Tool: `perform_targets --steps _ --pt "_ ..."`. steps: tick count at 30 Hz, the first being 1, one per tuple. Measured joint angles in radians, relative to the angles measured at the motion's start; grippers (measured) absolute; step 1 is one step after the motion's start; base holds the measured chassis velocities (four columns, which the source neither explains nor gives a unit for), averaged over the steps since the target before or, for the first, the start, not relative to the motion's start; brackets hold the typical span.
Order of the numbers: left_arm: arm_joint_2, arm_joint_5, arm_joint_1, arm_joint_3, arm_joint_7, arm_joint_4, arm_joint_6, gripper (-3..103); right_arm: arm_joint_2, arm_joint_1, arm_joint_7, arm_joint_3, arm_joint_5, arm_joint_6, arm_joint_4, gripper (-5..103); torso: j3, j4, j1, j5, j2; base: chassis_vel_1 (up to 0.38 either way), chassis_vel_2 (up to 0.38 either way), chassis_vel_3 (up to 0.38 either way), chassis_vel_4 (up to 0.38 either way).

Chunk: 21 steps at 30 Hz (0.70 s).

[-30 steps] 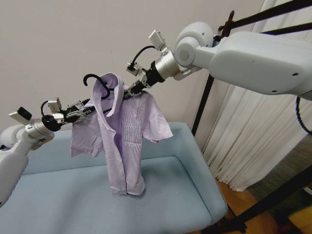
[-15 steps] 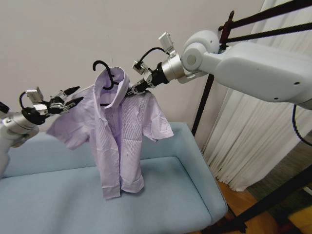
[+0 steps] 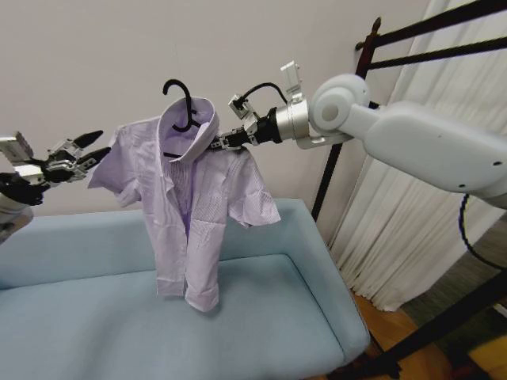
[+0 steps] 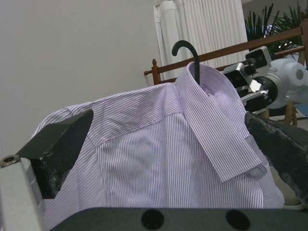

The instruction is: Pick up the clothes from the sofa and hang them on the clothes hanger.

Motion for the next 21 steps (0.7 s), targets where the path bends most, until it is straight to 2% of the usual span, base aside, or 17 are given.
perform_targets --steps 3,4,5,6,7,8,9,12,13,14,15,16,17,18,19,20,21 --pt "-0.009 -0.015 0.006 -0.004 -0.085 -0.035 -0.001 100 -0.017 -0.078 0.171 0.097 0.059 0.039 0.068 2 0.0 0.0 0.0 0.0004 0.0 0.0 0.0 0.0 0.0" --pt "-0.014 -0.016 0.006 -0.003 -0.105 -0.044 -0.001 100 -0.019 -0.095 0.212 0.119 0.073 0.049 0.083 2 0.0 0.0001 0.0 0.0003 0.0 0.0 0.0 0.0 0.0" --pt "-0.014 -0.016 0.006 -0.003 -0.105 -0.044 -0.001 100 -0.019 -0.095 0.212 0.119 0.073 0.049 0.083 2 0.0 0.0001 0.0 0.0003 0.0 0.0 0.0 0.0 0.0" --pt "-0.032 -0.015 0.019 -0.003 -0.162 -0.075 -0.001 100 -0.023 -0.139 0.322 0.18 0.095 0.065 0.12 2 0.0 0.0003 0.0 0.0001 0.0 0.0 0.0 0.0 0.0" --pt "-0.042 -0.013 0.028 -0.003 -0.185 -0.089 -0.001 100 -0.026 -0.16 0.369 0.205 0.099 0.067 0.135 2 0.0 0.0003 0.0 0.0 0.0 0.0 0.0 0.0 0.0" --pt "-0.054 -0.011 0.039 -0.005 -0.206 -0.103 -0.001 100 -0.028 -0.178 0.412 0.229 0.102 0.068 0.151 2 0.0 0.0003 0.0 0.0002 0.0 0.0 0.0 0.0 0.0" --pt "-0.054 -0.011 0.039 -0.005 -0.206 -0.103 -0.001 100 -0.028 -0.178 0.412 0.229 0.102 0.068 0.151 2 0.0 0.0003 0.0 0.0002 0.0 0.0 0.0 0.0 0.0" --pt "-0.126 0.027 0.111 -0.016 -0.289 -0.175 -0.005 100 -0.032 -0.281 0.683 0.363 0.105 0.058 0.243 2 0.0 -0.0001 0.0 0.0001 0.0 0.0 0.0 0.0 0.0" --pt "-0.135 0.031 0.123 -0.018 -0.301 -0.185 -0.008 100 -0.03 -0.29 0.72 0.378 0.105 0.058 0.254 2 0.0 -0.0001 0.0 0.0002 0.0 0.0 0.0 0.0 0.0" --pt "-0.135 0.031 0.123 -0.018 -0.301 -0.185 -0.008 100 -0.03 -0.29 0.72 0.378 0.105 0.058 0.254 2 0.0 -0.0001 0.0 0.0002 0.0 0.0 0.0 0.0 0.0" --pt "-0.149 0.036 0.143 -0.022 -0.317 -0.201 -0.011 100 -0.023 -0.307 0.781 0.405 0.104 0.062 0.273 2 0.0 -0.0002 0.0 0.0002 0.0 0.0 0.0 0.0 0.0" --pt "-0.17 0.053 0.173 -0.029 -0.329 -0.223 -0.02 100 -0.005 -0.332 0.9 0.451 0.098 0.072 0.299 2 0.0 0.0 0.0 0.0001 0.0 0.0 0.0 0.0 0.0" --pt "-0.182 0.063 0.19 -0.037 -0.33 -0.233 -0.025 100 0.007 -0.342 0.974 0.475 0.094 0.076 0.312 2 0.0 0.0002 0.0 0.0 0.0 0.0 0.0 0.0 0.0" --pt "-0.182 0.063 0.19 -0.037 -0.33 -0.233 -0.025 100 0.007 -0.342 0.974 0.475 0.094 0.076 0.312 2 0.0 0.0002 0.0 0.0 0.0 0.0 0.0 0.0 0.0" --pt "-0.189 0.068 0.201 -0.043 -0.331 -0.239 -0.026 100 0.012 -0.346 1.009 0.486 0.092 0.077 0.318 2 0.0 0.0004 0.0 0.0002 0.0 0.0 0.0 0.0 0.0" --pt "-0.207 0.077 0.229 -0.059 -0.335 -0.257 -0.028 100 0.027 -0.351 1.101 0.514 0.086 0.086 0.334 2 0.0 0.0004 0.0 0.0 0.0 0.0 0.0 0.0 0.0" --pt "-0.217 0.08 0.247 -0.071 -0.338 -0.268 -0.028 100 0.034 -0.35 1.146 0.525 0.078 0.096 0.343 2 0.0 0.0004 0.0 -0.0002 0.0 0.0 0.0 0.0 0.0"
